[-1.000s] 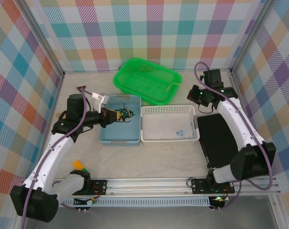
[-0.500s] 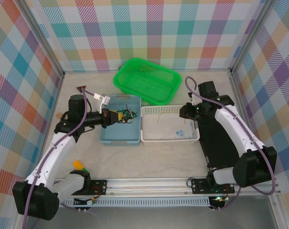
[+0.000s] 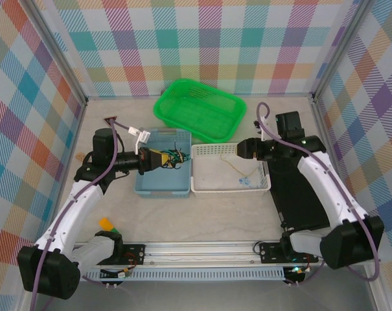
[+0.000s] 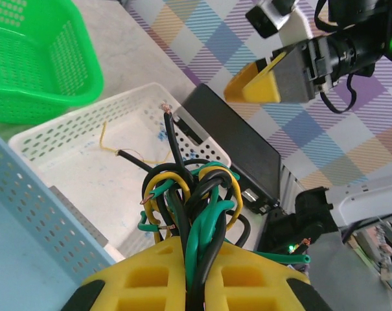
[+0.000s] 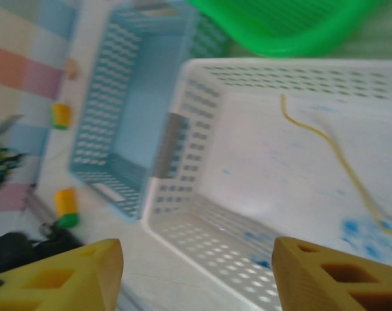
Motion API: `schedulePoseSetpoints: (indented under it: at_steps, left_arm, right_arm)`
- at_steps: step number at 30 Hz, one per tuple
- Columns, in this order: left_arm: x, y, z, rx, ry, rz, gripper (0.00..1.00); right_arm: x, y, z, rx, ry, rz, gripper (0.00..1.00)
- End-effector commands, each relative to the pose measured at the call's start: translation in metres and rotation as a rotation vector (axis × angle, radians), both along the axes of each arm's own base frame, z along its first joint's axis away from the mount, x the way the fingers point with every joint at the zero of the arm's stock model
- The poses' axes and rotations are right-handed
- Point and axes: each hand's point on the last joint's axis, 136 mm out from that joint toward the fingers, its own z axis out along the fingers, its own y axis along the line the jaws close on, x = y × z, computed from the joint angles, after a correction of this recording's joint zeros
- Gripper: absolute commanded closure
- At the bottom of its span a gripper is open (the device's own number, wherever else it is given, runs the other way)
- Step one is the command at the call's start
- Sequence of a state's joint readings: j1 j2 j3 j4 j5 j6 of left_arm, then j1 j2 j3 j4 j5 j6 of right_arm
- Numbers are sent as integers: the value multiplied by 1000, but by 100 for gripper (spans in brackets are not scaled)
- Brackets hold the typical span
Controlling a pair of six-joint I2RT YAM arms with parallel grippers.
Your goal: Untangle the cables
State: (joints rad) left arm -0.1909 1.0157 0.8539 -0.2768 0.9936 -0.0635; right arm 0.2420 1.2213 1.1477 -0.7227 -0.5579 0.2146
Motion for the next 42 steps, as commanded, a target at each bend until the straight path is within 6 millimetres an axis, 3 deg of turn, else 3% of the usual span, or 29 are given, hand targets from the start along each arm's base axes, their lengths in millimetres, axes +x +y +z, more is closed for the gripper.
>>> schedulePoseSetpoints:
  at_steps: [1,7,17,21,23,24,27,29,33,36,42]
  left_arm:
    - [-26,-16,15,-39,-109,-143,100]
    - [-48,-40,15,-13,-204,-261,100]
    - [-54,-63,8,34,-194,-356,100]
    - [-54,-67,10,39,-208,-366,100]
    - [-53,-67,9,44,-212,-362,100]
    - [-53,-67,9,44,-214,-360,100]
    - [-53,-66,7,49,-210,-357,100]
    - [-55,-66,5,51,-204,-357,100]
    - [-59,-62,2,64,-198,-352,100]
    - [-65,-58,-2,86,-200,-349,100]
    - [-75,-50,-9,120,-196,-353,100]
  right_arm:
    - [-26,37,42,253,-95,219,41]
    - [-61,80,62,323,-225,449,39]
    - [-71,127,60,371,-117,529,42]
    - [-70,136,53,371,-70,525,52]
    - [-73,140,53,381,-65,539,61]
    - [-75,141,53,383,-67,546,70]
    - [-74,140,55,383,-102,545,92]
    - [-74,138,58,382,-148,543,100]
    - [-60,133,58,338,-213,455,100]
    - [-38,119,55,253,-257,317,100]
    - [8,66,57,163,-247,-12,100]
